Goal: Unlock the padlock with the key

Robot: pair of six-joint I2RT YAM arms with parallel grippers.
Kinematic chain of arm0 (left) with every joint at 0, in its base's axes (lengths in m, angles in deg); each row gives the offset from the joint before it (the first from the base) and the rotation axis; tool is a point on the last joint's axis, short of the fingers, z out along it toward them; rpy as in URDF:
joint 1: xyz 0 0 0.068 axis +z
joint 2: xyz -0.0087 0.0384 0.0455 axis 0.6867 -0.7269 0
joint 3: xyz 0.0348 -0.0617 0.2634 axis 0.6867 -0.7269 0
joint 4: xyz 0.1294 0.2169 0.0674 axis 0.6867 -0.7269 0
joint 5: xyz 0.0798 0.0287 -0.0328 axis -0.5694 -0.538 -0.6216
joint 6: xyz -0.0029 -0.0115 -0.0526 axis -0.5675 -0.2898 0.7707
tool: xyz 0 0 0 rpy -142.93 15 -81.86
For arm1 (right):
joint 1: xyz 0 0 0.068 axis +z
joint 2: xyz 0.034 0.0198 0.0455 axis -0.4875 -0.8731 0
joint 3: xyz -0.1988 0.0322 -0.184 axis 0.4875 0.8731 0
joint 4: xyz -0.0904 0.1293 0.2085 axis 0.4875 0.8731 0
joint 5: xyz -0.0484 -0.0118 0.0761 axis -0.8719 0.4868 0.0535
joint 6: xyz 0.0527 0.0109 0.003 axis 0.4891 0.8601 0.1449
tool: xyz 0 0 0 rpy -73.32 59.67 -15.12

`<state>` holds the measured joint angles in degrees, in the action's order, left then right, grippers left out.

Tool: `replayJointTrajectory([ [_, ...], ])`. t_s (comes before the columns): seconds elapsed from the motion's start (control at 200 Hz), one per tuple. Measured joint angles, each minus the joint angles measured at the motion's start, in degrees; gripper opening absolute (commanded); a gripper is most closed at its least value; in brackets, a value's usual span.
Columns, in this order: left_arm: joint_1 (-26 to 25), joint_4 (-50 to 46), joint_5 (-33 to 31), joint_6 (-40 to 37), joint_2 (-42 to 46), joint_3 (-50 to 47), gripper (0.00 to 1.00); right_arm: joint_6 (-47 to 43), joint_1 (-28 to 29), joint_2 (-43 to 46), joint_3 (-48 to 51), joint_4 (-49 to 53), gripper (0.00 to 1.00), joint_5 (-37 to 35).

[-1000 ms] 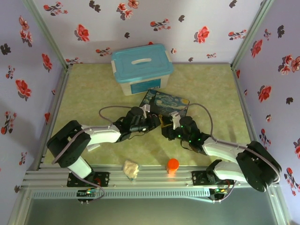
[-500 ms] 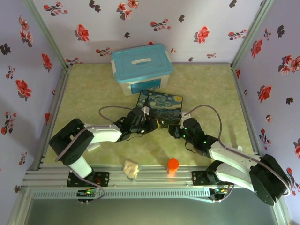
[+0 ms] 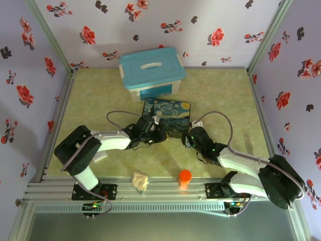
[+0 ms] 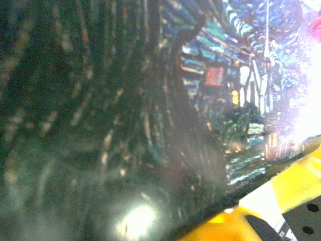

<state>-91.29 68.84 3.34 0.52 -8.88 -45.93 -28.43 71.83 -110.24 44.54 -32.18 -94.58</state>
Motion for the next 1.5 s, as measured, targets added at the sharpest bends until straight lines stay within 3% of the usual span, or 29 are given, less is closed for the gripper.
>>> replayJointTrajectory([
  [0.205, 0.00, 4.13, -2.89, 1.07, 2.34, -5.66, 0.38, 0.00, 0.00, -0.02, -0.31, -0.02, 0.34, -1.42],
  [0.5, -1.75, 3.28, -8.26, 1.66, 4.04, -5.99, 0.60, 0.00, 0.00, 0.04, -0.28, -0.02, 0.35, -2.29],
  [0.695, -4.55, 5.53, -10.71, 3.13, 3.89, -5.29, 0.58, -0.02, 0.00, 1.57, 0.50, -0.59, 0.35, -2.56],
  [0.91, -5.57, 7.06, -12.68, 4.31, -3.15, -0.39, 0.60, -0.24, 0.00, 4.83, 2.71, -3.63, 0.35, -1.88],
  [1.04, -6.25, 6.08, -14.60, 4.59, -6.78, 2.67, 0.51, -0.22, 0.00, 6.01, 4.22, -4.15, 0.35, -1.88],
  [1.135, -6.47, 7.45, -15.65, 4.50, -8.09, 3.39, 0.30, -0.20, 0.00, 7.02, 5.33, -4.17, 0.35, -1.90],
  [1.205, -6.47, 7.96, -16.11, 4.55, -8.61, 3.72, 0.20, -0.15, 0.00, 7.96, 5.86, -4.11, 0.36, -1.92],
  [1.5, -6.78, 3.30, -14.88, 4.79, -5.29, 2.38, 0.18, -0.09, 0.00, 9.07, 6.23, -4.57, 0.35, -2.12],
])
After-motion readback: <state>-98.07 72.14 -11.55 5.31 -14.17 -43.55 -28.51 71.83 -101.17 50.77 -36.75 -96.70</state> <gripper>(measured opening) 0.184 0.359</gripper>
